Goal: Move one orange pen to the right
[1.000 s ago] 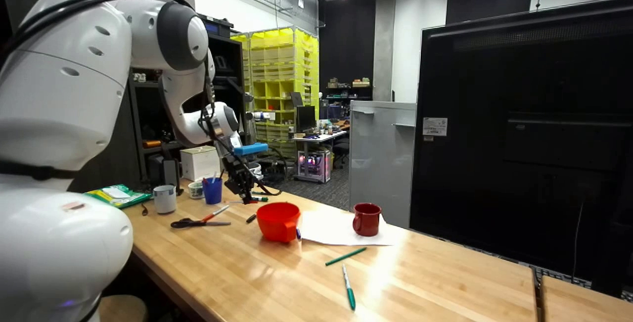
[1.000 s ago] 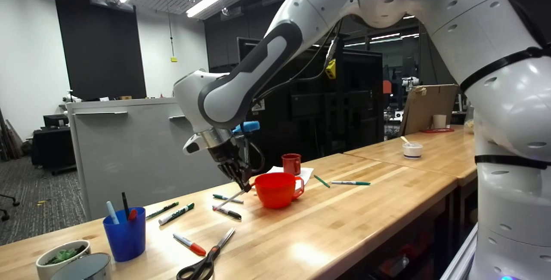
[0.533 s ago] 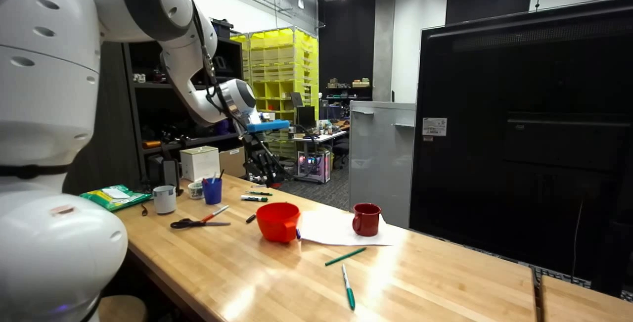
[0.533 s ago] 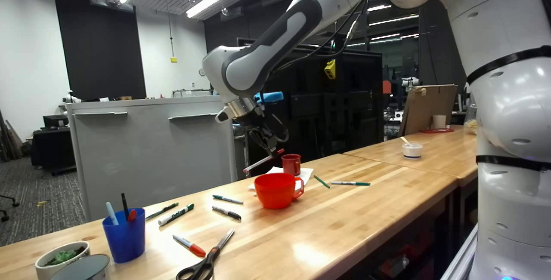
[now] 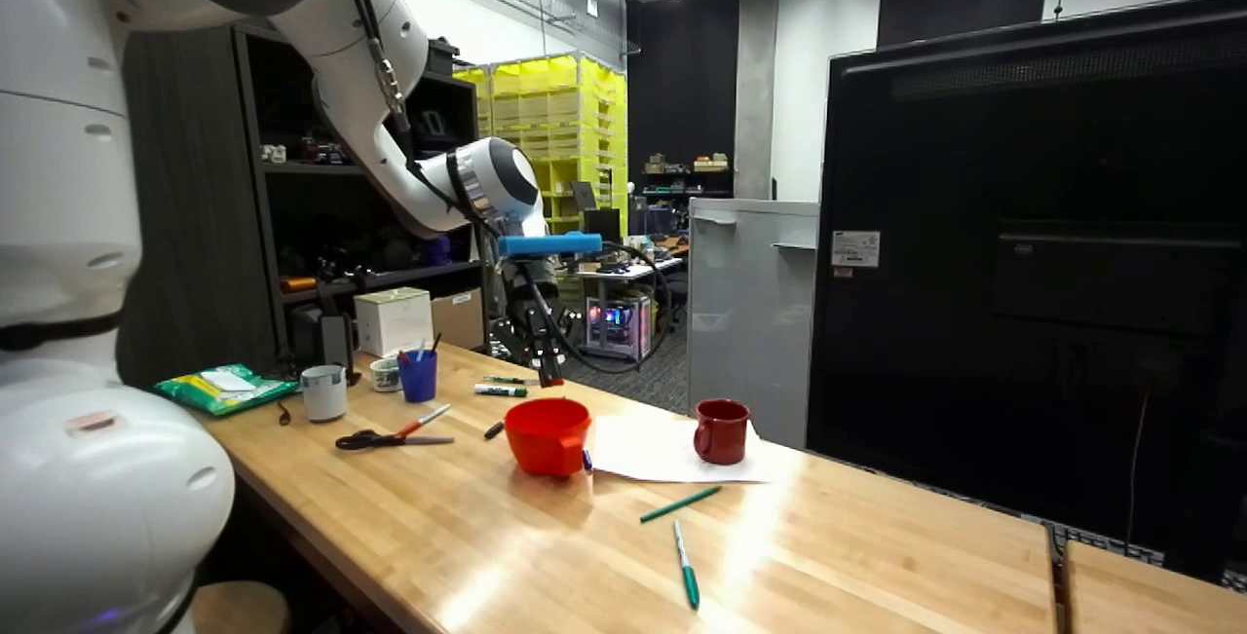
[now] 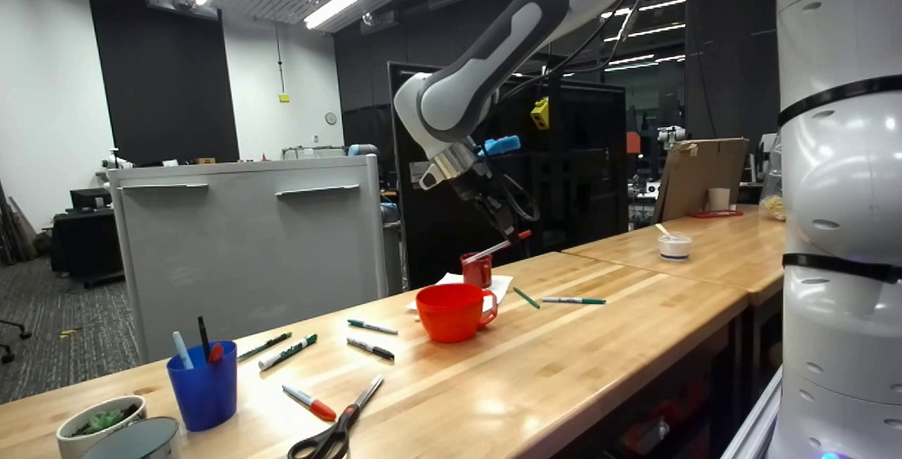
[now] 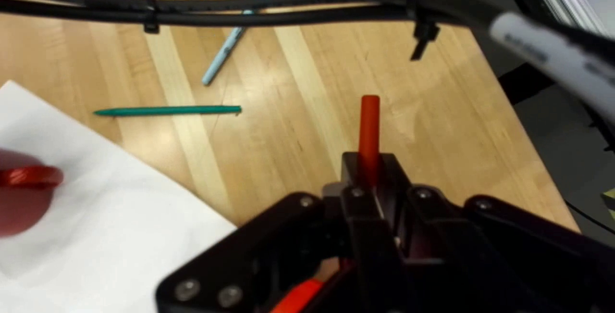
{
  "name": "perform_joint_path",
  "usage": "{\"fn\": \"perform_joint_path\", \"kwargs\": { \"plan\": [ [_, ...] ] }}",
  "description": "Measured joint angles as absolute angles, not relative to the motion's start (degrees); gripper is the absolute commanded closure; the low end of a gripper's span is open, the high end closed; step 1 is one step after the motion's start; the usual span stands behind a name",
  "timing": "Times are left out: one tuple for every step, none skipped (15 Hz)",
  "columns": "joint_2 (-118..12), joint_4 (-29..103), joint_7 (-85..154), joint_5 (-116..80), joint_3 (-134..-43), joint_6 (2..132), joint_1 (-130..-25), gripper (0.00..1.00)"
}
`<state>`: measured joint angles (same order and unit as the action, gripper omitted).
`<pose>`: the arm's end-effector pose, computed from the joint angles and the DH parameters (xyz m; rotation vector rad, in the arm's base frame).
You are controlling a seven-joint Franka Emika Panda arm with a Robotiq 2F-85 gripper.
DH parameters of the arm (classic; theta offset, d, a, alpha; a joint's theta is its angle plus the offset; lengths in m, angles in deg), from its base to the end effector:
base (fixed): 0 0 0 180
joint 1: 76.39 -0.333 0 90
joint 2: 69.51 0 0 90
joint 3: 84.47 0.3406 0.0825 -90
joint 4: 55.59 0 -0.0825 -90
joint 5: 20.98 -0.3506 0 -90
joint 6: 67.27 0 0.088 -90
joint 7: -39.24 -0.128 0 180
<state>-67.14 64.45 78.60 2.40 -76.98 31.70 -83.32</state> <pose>0.4679 0.0737 0.4069 2.3784 1.4395 -0.6769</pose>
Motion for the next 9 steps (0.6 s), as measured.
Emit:
{"fn": "perform_joint_path", "kwargs": {
  "plan": [
    [-68.21,66.23,77.79,1.23,-77.49,31.77,-82.78,0.97],
    [-69.27,68.11,77.02,0.15,-78.00,31.82,-82.27,0.97],
    [-70.38,70.09,76.23,-0.84,-78.55,31.89,-81.82,0.97],
    [-71.44,71.99,75.51,-1.63,-79.07,31.99,-81.48,0.97],
    [-72.44,73.84,74.82,-2.42,-79.61,32.16,-81.18,0.97],
    [-73.36,75.70,74.36,-3.23,-80.14,32.57,-80.94,0.97],
    [-74.21,77.66,73.89,-4.03,-80.72,33.31,-80.75,0.97],
    [-74.73,79.30,73.51,-4.67,-81.24,34.24,-80.62,0.97],
    [-75.06,80.89,73.34,-5.23,-81.74,35.46,-80.48,0.97]
  ]
}}
